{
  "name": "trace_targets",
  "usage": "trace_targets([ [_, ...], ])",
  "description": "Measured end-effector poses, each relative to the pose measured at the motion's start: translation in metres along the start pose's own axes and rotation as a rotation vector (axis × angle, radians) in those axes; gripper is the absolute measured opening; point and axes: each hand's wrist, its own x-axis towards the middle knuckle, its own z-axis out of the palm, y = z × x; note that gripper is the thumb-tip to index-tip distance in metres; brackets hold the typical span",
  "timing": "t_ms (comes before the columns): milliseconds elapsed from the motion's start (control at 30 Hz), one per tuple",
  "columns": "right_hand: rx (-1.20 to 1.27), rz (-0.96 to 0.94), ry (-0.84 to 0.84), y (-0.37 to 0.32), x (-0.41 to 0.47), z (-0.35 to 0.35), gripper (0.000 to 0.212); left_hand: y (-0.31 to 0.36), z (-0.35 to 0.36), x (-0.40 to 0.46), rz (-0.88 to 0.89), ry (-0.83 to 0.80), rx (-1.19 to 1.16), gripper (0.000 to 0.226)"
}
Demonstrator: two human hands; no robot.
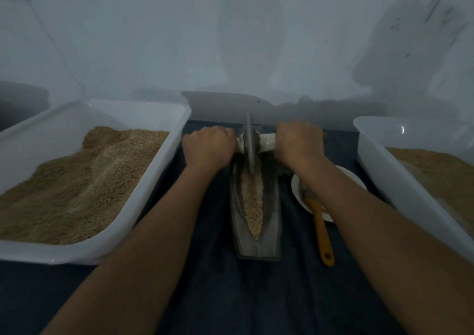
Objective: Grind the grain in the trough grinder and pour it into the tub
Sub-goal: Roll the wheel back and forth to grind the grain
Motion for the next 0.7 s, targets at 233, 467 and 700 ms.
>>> trace_targets([
  [233,0.116,-0.174,0.092,0.016,-0.088,-0.008,0.034,-0.005,-0.032,-0.086,0.057,0.089,-0.099,0.044],
  [467,0.45,-0.181,0.032,0.025,-0.125,-0.027,0.02,-0.003,-0.04,-0.1,0.074,0.184,-0.235,0.046],
  [700,0.222,0.08,0.075,0.0,-0.011,0.006,0.078,0.004,-0.007,-0.008,-0.051,0.032,0.009,0.033],
])
